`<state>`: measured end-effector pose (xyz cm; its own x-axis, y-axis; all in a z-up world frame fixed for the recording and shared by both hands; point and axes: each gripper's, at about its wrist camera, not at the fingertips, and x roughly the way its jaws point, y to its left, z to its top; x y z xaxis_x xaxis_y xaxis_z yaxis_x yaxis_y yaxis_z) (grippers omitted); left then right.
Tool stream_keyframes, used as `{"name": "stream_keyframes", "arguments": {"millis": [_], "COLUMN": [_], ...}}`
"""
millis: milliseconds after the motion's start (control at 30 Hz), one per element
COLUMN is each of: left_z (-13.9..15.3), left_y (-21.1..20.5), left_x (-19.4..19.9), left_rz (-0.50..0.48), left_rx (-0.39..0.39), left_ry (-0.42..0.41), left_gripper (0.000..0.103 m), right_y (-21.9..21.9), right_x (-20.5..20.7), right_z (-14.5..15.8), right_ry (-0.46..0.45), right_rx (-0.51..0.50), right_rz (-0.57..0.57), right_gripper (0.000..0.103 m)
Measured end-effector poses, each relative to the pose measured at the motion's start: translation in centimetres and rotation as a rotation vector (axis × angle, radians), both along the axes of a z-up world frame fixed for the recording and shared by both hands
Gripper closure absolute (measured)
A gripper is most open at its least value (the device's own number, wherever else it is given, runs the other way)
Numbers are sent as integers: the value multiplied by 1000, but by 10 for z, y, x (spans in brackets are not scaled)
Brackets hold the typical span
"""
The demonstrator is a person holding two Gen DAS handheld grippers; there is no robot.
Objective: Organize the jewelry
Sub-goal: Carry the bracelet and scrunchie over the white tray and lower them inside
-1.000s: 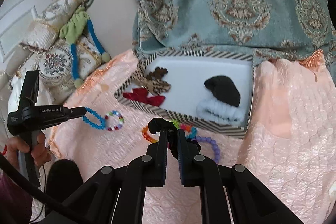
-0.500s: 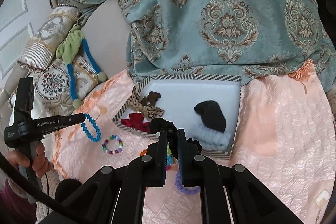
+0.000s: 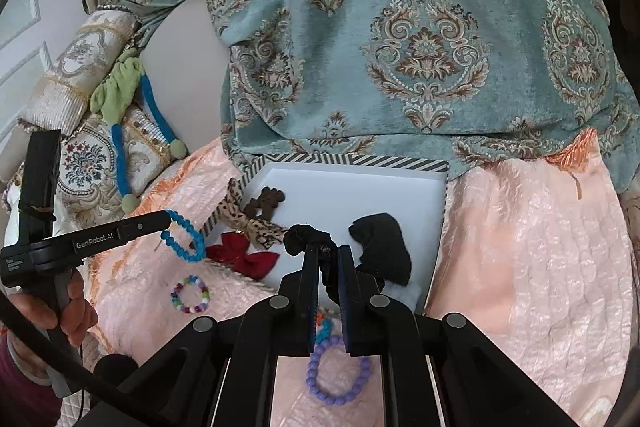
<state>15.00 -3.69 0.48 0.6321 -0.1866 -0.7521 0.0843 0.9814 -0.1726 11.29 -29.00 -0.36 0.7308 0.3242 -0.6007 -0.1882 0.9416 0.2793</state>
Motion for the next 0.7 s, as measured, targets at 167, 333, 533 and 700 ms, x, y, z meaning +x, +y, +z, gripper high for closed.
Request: {"name": "stream_keyframes", "arguments": {"millis": [167, 333, 533, 700], "left_z": [0, 2, -1, -14], "left_y": [-8, -17, -35, -49], "left_x": [20, 39, 67, 100], "left_rz": [-6, -11, -26, -21], "left_rx": [15, 20, 31, 28], "left_ry": [8, 7, 11, 16], "left_gripper": [95, 95, 95, 95], "right_y": [-8, -13, -21, -27], "right_x": [15, 36, 69, 100], "right_z": [0, -3, -12, -23], "right_ry": [7, 20, 40, 52], "right_rx": [16, -2, -36, -82], "right_rz": [-9, -22, -49, -75], "right_gripper": [95, 95, 95, 95]}}
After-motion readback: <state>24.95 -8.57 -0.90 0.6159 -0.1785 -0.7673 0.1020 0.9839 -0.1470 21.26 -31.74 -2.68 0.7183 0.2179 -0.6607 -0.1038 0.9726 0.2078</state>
